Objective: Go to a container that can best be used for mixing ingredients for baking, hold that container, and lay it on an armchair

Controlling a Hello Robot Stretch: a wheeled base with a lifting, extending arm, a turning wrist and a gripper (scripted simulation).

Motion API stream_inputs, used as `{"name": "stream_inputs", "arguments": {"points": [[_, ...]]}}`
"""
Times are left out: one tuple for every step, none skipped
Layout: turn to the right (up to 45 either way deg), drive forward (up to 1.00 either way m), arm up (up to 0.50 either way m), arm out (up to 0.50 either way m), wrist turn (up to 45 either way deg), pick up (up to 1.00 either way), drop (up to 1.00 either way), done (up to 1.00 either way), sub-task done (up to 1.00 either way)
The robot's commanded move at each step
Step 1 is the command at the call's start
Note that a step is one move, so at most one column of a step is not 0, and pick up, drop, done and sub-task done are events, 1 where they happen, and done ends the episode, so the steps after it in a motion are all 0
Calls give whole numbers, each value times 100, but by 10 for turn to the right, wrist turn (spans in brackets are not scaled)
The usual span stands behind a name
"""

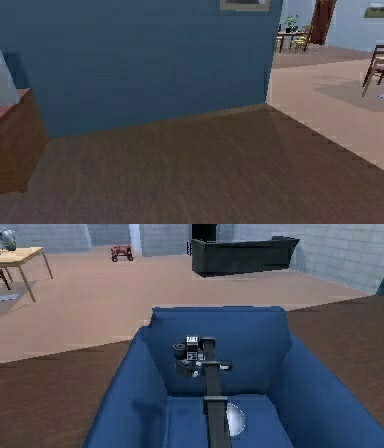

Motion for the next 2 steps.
{"name": "stream_inputs", "arguments": {"points": [[0,0,0,-8,0,0,0,0,0],[0,0,0,0,0,0,0,100,0]]}}
